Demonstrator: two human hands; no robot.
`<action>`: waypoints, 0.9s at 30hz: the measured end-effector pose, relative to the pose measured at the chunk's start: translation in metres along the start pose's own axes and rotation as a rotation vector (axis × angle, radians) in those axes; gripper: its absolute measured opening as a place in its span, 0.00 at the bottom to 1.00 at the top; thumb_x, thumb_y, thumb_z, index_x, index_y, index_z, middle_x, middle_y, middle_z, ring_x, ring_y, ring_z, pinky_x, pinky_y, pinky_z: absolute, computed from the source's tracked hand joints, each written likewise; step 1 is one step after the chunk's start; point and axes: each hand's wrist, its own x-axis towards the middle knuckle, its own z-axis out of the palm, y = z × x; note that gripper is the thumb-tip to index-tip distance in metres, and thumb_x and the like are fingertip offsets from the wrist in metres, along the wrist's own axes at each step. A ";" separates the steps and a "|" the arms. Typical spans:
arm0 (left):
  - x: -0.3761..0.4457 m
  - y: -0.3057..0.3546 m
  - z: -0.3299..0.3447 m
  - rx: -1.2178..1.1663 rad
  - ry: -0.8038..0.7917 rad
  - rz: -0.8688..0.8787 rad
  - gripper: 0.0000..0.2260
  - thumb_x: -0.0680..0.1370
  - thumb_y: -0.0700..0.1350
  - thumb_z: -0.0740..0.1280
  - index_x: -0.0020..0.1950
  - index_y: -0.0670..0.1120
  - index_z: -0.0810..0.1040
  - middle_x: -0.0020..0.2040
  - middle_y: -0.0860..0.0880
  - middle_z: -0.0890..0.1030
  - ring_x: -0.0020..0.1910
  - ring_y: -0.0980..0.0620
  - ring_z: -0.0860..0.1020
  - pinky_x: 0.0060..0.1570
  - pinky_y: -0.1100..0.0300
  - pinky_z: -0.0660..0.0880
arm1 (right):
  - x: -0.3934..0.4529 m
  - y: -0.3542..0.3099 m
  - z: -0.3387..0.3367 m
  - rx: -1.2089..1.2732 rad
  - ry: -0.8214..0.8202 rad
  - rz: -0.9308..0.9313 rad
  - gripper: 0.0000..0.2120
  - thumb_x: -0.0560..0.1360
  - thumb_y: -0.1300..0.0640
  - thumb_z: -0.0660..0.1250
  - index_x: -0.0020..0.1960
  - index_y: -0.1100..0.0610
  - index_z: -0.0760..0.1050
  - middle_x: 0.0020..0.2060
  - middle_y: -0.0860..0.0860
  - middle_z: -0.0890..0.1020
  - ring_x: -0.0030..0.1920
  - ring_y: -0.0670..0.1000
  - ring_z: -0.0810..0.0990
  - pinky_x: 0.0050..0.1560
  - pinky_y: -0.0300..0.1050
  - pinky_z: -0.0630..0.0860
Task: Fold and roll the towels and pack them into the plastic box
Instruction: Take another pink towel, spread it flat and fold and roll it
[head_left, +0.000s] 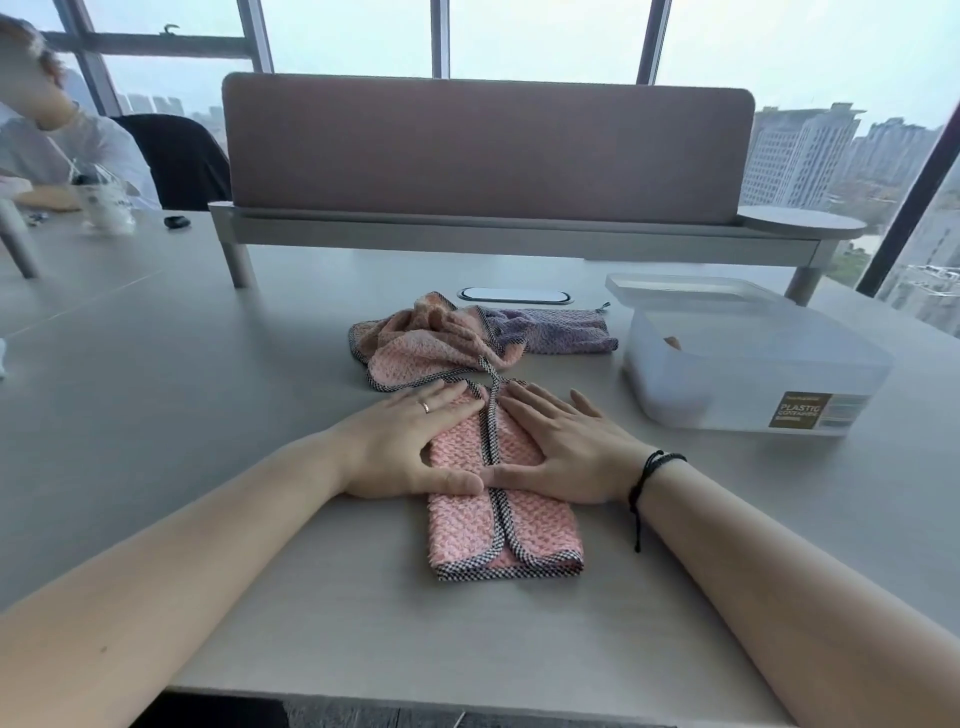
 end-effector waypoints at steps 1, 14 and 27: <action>-0.001 0.000 0.000 -0.011 0.008 0.004 0.47 0.65 0.81 0.54 0.78 0.65 0.42 0.81 0.57 0.41 0.79 0.57 0.39 0.78 0.54 0.41 | 0.000 0.000 0.000 0.002 0.004 0.006 0.55 0.63 0.16 0.45 0.81 0.47 0.42 0.80 0.41 0.43 0.78 0.41 0.39 0.78 0.57 0.39; -0.042 0.029 0.008 -0.046 0.033 0.103 0.52 0.63 0.82 0.50 0.81 0.58 0.47 0.78 0.62 0.41 0.76 0.65 0.40 0.76 0.61 0.37 | -0.040 0.004 0.007 0.089 0.106 -0.108 0.46 0.62 0.16 0.47 0.76 0.31 0.47 0.79 0.38 0.45 0.78 0.40 0.38 0.78 0.58 0.38; -0.076 0.038 0.021 -0.318 0.235 0.163 0.33 0.73 0.73 0.60 0.76 0.61 0.65 0.79 0.61 0.58 0.77 0.66 0.53 0.78 0.55 0.52 | -0.078 0.010 0.019 0.337 0.279 -0.091 0.28 0.79 0.59 0.61 0.68 0.30 0.66 0.74 0.36 0.62 0.77 0.41 0.57 0.77 0.48 0.56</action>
